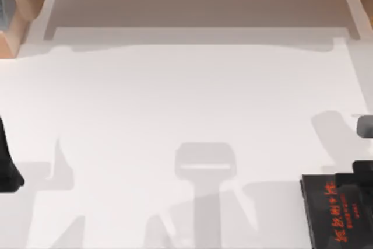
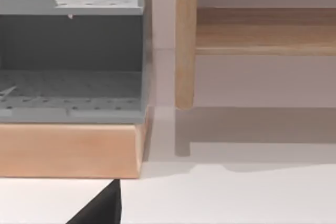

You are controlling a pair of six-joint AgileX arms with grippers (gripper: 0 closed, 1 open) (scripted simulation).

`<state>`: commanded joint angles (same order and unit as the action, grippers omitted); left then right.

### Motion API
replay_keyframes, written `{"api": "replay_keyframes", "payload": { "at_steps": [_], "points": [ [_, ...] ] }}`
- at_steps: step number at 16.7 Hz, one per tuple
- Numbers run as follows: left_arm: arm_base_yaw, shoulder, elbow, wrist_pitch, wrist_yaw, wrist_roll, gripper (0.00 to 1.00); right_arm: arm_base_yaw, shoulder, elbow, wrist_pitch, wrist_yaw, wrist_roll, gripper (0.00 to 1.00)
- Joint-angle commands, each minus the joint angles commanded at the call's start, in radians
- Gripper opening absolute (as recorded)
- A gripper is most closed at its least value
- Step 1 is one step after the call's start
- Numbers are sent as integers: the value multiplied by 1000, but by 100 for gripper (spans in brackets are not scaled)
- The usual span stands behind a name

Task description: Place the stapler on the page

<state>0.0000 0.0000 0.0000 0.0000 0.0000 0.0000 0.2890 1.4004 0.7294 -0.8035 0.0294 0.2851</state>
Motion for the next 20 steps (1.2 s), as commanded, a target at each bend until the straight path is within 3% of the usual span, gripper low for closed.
{"api": "replay_keyframes", "payload": {
  "at_steps": [1,14,20],
  "points": [
    [0,0,0,0,0,0,100,0,0,0,0,0,0,0],
    [0,0,0,0,0,0,100,0,0,0,0,0,0,98],
    [0,0,0,0,0,0,100,0,0,0,0,0,0,100]
  ]
}}
